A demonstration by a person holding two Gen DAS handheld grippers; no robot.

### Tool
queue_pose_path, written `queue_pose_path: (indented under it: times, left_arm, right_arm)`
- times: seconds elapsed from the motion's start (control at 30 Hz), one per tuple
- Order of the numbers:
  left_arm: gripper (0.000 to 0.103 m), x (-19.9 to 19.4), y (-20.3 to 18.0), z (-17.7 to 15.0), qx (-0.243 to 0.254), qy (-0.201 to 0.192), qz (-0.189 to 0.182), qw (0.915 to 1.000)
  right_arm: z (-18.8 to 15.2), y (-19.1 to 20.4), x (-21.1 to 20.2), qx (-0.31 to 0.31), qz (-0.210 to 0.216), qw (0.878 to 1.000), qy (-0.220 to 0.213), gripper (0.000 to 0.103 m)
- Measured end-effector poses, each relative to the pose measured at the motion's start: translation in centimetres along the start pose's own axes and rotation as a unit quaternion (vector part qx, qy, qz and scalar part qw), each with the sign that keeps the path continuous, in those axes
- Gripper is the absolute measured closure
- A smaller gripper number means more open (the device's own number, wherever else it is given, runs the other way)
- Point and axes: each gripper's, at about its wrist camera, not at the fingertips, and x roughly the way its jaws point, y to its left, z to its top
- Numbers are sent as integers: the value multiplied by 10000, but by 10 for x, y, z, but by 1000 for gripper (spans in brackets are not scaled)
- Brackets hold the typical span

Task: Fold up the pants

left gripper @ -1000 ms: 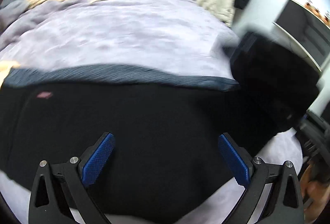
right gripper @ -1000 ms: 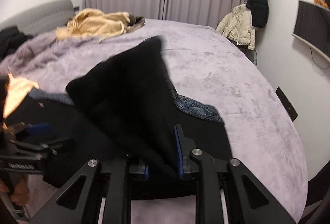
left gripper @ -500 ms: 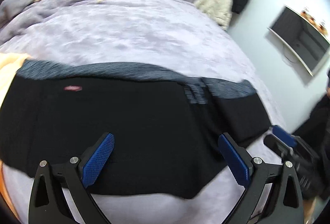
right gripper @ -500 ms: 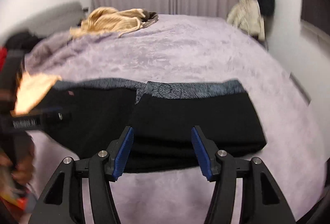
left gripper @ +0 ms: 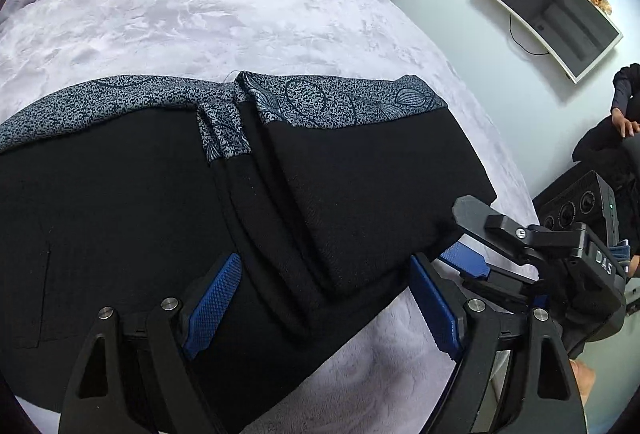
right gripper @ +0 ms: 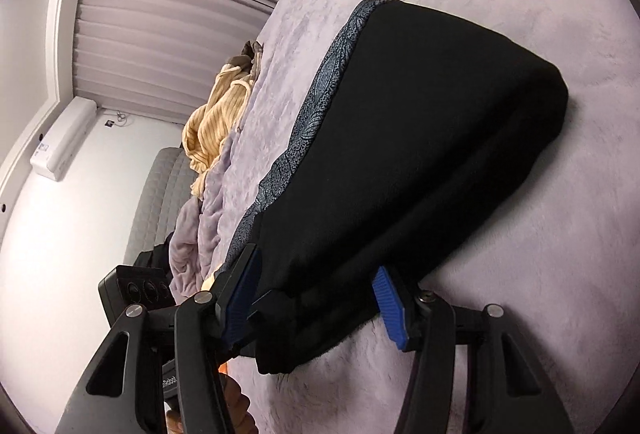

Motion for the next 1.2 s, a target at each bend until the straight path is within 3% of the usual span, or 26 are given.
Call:
queue_pose_path:
  times: [0.2,0.3,0.33,0.37,0.47,0.53,0.6,0.67,0.73,0.8,0.87,0.93,1.03,1.1,1.2]
  left_arm:
    - [17,-5,-10,1,188,-133,71,9997]
    - [17,6,-6,7,-85,9,-24,10000]
    - [21,4,-6,6,-101,-19,19,9999]
    - [27,1,-7,5,-63,-25,141,9999]
    - [27,-19,-8,-4,162,-207,176,9995]
    - [26,-28,-6,-9,334,-343,527,9975]
    - [26,-26,-4,-10,368,-371,782,9956]
    - [26,-25,1,-12,236,-267,848,9958]
    - [26,-31,3,-12,199,-312,907,9952]
    - [26,-43,2,-12,320,-430,1016,9934]
    - [26,-53,-1,-9,466,-578,1151,9906]
    - [26,-62,-3,0,493,-761,1136,9894]
    - [26,-65,-13,16,436,-988,973,9894]
    - [15,-60,-25,27,519,-1034,856,9896]
    - [14,-51,-49,39,651,-1094,929,9875]
  right_arm:
    - [0,8,-8,-111,-47,9999,-111,49]
    - [8,-7,5,327,12,9994,-110,52]
    - [10,-12,8,471,53,9988,-113,78]
    - [10,-14,13,623,21,9980,-82,88]
    - [1,2,6,417,121,9990,-143,88]
    - [-3,15,7,128,39,9999,-97,88]
    - [-8,15,15,45,-153,9999,-52,88]
    - [-10,7,32,-84,-634,9979,75,88]
    - [-12,-2,33,81,-501,9987,81,87]
    - [-10,4,24,-16,-431,9987,266,77]
    - [-12,21,6,-536,-502,9965,404,60]
    - [-14,34,-15,-984,-396,9935,408,59]
    - [-5,50,-47,-1386,-243,9901,-2,59]
    - [13,57,-63,-1501,-375,9869,-456,59]
    - [46,58,-57,-1276,-530,9880,-692,59]
